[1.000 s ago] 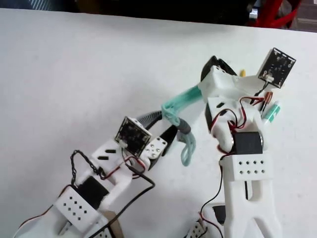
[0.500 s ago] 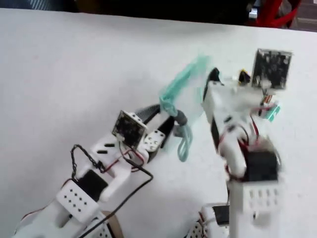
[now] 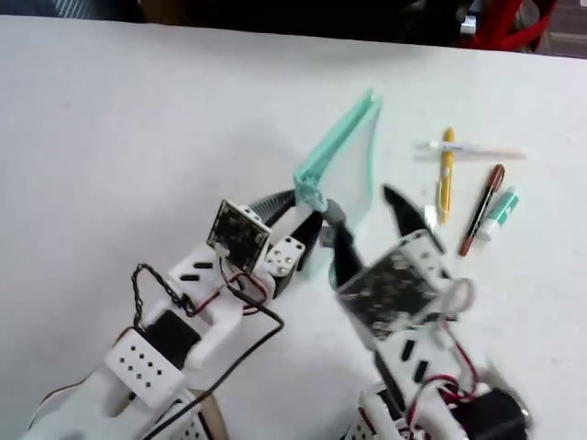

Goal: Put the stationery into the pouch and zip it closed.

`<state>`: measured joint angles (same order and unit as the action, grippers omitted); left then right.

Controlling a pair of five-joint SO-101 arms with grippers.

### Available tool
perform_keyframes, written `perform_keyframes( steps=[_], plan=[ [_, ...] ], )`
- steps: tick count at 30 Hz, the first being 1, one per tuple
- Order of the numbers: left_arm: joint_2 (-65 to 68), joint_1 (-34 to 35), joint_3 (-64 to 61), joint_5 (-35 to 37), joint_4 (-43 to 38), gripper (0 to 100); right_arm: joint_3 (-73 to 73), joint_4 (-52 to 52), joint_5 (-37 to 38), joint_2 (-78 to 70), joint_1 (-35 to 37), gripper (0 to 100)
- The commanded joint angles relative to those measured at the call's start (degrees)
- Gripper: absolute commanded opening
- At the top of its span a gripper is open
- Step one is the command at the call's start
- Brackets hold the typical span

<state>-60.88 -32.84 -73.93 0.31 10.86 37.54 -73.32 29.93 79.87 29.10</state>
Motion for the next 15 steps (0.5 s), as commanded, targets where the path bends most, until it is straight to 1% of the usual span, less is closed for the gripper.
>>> perform_keyframes(
  steps=[1, 3, 7, 8, 11, 15],
  plan=[
    [1.63, -0.22, -0.79, -0.09, 0.0, 3, 1.67, -0.22, 1.32, 0.92, 2.42, 21.2],
    [1.63, -0.22, -0.79, -0.09, 0.0, 3, 1.76, -0.13, 1.32, -0.31, 2.51, 21.9],
    [1.63, -0.31, -0.79, -0.09, 0.18, 3, 1.58, 2.33, 0.97, -4.97, 2.59, 30.8],
    [1.63, -0.31, -0.79, -0.09, 0.18, 3, 1.58, 3.03, 0.97, -6.37, 2.59, 31.7],
    [1.63, -0.31, -0.79, -0.09, 0.18, 3, 1.58, 4.7, 1.32, -9.54, 3.3, 29.9],
    [1.63, -0.31, -0.88, -0.09, 0.26, 3, 0.35, 5.23, 1.41, -11.12, 6.99, 26.2]
  ],
)
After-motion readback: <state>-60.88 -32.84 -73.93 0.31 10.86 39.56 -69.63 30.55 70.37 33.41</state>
